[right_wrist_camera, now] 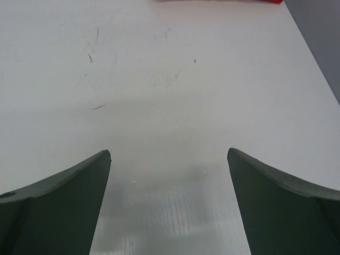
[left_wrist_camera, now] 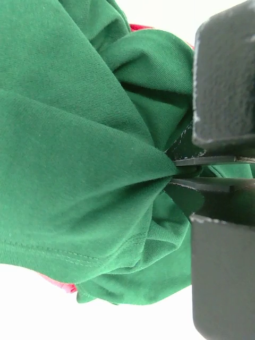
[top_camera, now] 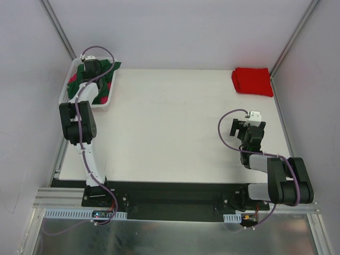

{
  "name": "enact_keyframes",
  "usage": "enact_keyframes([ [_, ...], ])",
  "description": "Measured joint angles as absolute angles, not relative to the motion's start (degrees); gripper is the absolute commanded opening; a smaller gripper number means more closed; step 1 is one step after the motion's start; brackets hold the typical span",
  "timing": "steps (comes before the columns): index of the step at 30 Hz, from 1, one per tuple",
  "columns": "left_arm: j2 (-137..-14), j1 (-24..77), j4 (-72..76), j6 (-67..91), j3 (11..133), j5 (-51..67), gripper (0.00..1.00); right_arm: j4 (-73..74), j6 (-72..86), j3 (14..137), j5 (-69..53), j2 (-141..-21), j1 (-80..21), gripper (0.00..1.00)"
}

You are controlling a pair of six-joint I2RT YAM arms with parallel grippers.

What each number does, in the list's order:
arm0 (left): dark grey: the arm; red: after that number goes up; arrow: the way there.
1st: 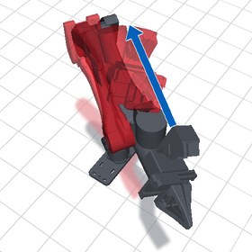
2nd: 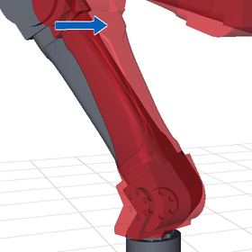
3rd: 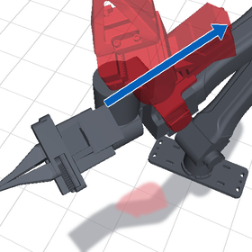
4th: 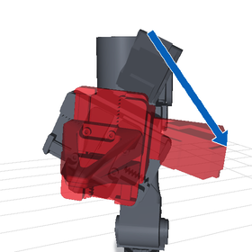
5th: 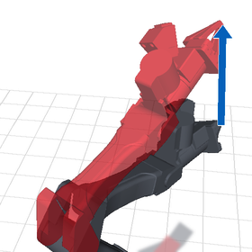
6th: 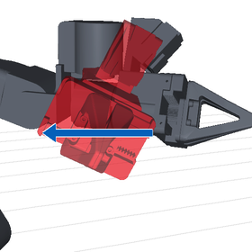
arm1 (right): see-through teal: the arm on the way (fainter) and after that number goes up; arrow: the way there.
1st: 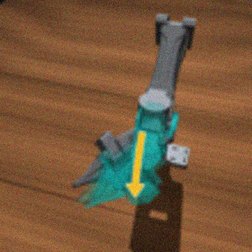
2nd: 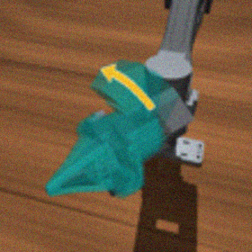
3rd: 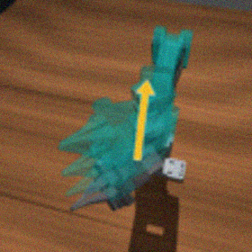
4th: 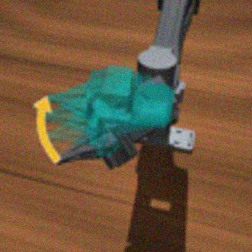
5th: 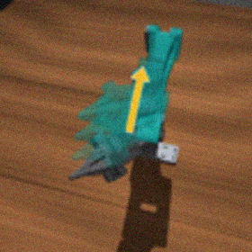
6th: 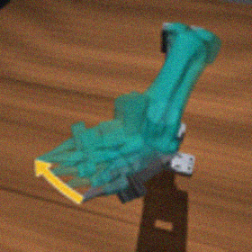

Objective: Fold and stack the t-shirts
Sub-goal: Grab crumpled tshirt from bin with the left arm

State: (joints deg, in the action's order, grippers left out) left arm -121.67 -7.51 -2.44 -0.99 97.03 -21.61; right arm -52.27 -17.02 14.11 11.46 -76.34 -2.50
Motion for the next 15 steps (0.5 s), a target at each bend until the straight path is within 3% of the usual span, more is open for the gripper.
enact_keyframes([
  [7, -118.54, -7.55, -0.73, -0.84, 93.84, -21.71, 0.0, -52.29, -17.02, 14.11, 11.46, -76.34, -2.5, 0.96],
  [15, -102.96, -7.57, -1.13, -1.15, 88.79, -21.67, 0.0, -52.29, -17.02, 14.11, 11.46, -76.34, -2.5, 0.96],
])
